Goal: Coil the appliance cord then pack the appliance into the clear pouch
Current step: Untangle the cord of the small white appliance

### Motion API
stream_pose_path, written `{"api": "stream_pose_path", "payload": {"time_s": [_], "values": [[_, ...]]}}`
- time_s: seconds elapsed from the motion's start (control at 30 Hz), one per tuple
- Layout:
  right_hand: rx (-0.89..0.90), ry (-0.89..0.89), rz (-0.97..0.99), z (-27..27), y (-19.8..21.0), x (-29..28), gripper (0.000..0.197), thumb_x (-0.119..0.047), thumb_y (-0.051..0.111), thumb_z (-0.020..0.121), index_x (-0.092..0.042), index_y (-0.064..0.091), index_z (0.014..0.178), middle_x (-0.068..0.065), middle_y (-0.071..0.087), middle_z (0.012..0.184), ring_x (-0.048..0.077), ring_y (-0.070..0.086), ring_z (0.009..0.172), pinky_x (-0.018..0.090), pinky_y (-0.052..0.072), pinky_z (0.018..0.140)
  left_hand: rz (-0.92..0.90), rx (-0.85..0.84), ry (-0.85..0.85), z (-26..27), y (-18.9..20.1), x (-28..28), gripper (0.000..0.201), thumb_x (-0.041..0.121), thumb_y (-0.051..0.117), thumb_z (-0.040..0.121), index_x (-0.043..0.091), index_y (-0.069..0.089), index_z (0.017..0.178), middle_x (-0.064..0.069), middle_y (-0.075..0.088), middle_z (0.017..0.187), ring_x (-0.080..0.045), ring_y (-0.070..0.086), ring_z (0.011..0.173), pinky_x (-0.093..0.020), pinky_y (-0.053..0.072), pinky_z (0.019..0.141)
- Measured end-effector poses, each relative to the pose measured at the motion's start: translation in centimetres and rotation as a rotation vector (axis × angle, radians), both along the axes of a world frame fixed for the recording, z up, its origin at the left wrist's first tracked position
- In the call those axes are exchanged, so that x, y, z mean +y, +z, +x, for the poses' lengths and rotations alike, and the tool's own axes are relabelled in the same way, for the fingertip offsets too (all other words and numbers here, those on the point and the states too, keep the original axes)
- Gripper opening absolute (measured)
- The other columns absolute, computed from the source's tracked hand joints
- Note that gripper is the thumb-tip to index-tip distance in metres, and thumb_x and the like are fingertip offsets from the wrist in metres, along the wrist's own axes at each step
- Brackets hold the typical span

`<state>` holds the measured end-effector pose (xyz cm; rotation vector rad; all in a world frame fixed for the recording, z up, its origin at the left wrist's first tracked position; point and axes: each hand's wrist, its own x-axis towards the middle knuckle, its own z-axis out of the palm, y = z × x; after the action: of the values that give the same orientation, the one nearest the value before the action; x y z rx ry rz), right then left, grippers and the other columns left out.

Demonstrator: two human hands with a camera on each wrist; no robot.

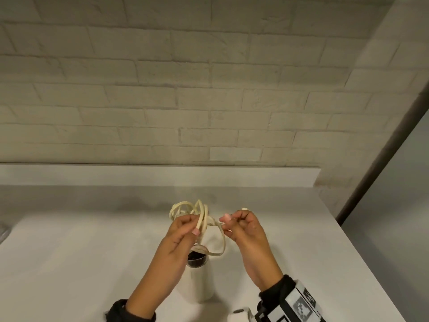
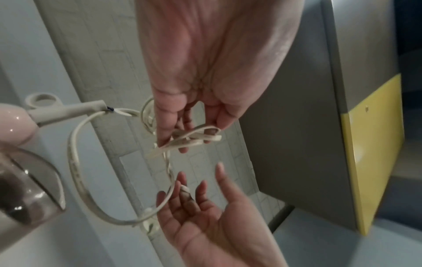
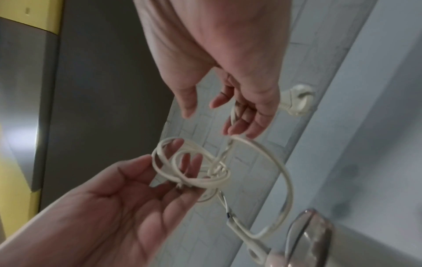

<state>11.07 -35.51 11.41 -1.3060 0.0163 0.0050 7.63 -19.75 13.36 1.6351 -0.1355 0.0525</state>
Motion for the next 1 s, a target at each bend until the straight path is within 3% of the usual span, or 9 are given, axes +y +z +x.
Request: {"api": "stream_pose_path", "payload": {"time_s": [0.07, 0.13, 0.3, 0.43, 0.57, 0.67, 0.8, 0.9, 1.0], "values": [[0.069, 0.059, 0.066, -0.2, 0.0, 0.2, 0.06, -0.054, 0.077, 0.054, -0.014, 0.056, 0.094, 0.005, 0.061, 0.092, 0.016, 0.06, 0.085, 0.034, 0.052, 0.082, 0.105, -0.064, -0.055, -0.3, -0.1, -0.7, 0.045, 0.006, 0.043, 0.093, 0.044, 0.068, 0.089, 0.028, 0.052, 0.104, 0.008, 0.053, 0.1, -0.005, 0.041, 0.081], [0.102, 0.138, 0.126, -0.4, 0.4, 0.4, 0.078, -0.057, 0.081, 0.047, -0.013, 0.055, 0.107, 0.002, 0.06, 0.096, 0.012, 0.061, 0.084, 0.029, 0.052, 0.075, 0.273, -0.133, -0.056, -0.4, -1.0, -1.5, 0.038, 0.015, 0.041, 0.093, 0.047, 0.061, 0.086, 0.024, 0.049, 0.1, 0.003, 0.053, 0.097, -0.015, 0.045, 0.081], [0.095, 0.152, 0.052, -0.1, 1.0, 1.0, 0.055, 0.003, 0.073, 0.072, -0.012, 0.048, 0.12, 0.009, 0.058, 0.103, 0.018, 0.062, 0.084, 0.02, 0.052, 0.067, 0.781, -0.283, 0.045, -0.7, -3.9, -2.4, 0.018, 0.038, 0.033, 0.075, 0.034, 0.049, 0.081, 0.021, 0.042, 0.083, -0.001, 0.042, 0.086, -0.017, 0.027, 0.076], [0.093, 0.085, 0.027, 0.3, 0.9, 0.9, 0.052, 0.018, 0.062, 0.074, -0.005, 0.05, 0.118, 0.013, 0.062, 0.101, 0.02, 0.062, 0.081, 0.018, 0.053, 0.064, 0.721, -0.343, 0.002, -0.4, -3.6, -2.3, 0.013, 0.04, 0.045, 0.08, 0.037, 0.055, 0.088, 0.029, 0.047, 0.077, 0.005, 0.046, 0.078, -0.027, 0.038, 0.073], [0.109, 0.025, 0.079, 0.7, 1.0, 0.2, 0.05, 0.018, 0.063, 0.073, -0.004, 0.052, 0.117, 0.015, 0.067, 0.099, 0.023, 0.064, 0.081, 0.019, 0.053, 0.064, 0.489, -0.407, 0.17, -1.3, -0.7, -1.0, 0.022, 0.043, 0.056, 0.079, 0.038, 0.067, 0.097, 0.021, 0.062, 0.087, 0.0, 0.06, 0.075, -0.012, 0.045, 0.067], [0.123, 0.03, 0.102, 0.7, 1.6, -0.5, 0.05, 0.017, 0.065, 0.072, -0.009, 0.052, 0.113, 0.014, 0.07, 0.096, 0.023, 0.066, 0.077, 0.02, 0.054, 0.063, 0.718, -0.616, 0.355, -1.0, 0.7, 0.2, 0.017, 0.039, 0.062, 0.075, 0.034, 0.067, 0.091, 0.02, 0.062, 0.09, -0.006, 0.053, 0.085, -0.018, 0.039, 0.078], [0.107, 0.103, 0.082, 0.0, 2.0, -0.4, 0.051, 0.017, 0.066, 0.07, -0.012, 0.052, 0.11, 0.018, 0.071, 0.099, 0.023, 0.066, 0.075, 0.02, 0.053, 0.061, 1.025, -0.53, 0.177, 0.7, 0.9, 0.3, 0.046, 0.027, 0.079, 0.062, 0.038, 0.056, 0.101, 0.015, 0.064, 0.103, -0.008, 0.054, 0.097, -0.027, 0.026, 0.092], [0.078, 0.161, 0.054, -0.6, 2.1, 0.0, 0.055, 0.018, 0.068, 0.067, -0.009, 0.052, 0.112, 0.022, 0.07, 0.101, 0.023, 0.067, 0.075, 0.024, 0.055, 0.065, 1.063, -0.468, 0.11, 1.6, 0.6, 0.3, 0.05, 0.016, 0.079, 0.059, 0.034, 0.057, 0.1, 0.013, 0.066, 0.089, -0.013, 0.064, 0.074, -0.022, 0.038, 0.082], [0.039, 0.185, 0.004, -0.9, 2.9, -0.2, 0.054, 0.019, 0.067, 0.069, -0.008, 0.052, 0.112, 0.023, 0.07, 0.101, 0.021, 0.065, 0.069, 0.024, 0.054, 0.066, 0.91, -0.461, 0.081, 1.8, 0.7, 1.6, 0.029, 0.035, 0.06, 0.075, 0.037, 0.058, 0.104, 0.014, 0.065, 0.084, -0.007, 0.061, 0.067, -0.01, 0.042, 0.065]]}}
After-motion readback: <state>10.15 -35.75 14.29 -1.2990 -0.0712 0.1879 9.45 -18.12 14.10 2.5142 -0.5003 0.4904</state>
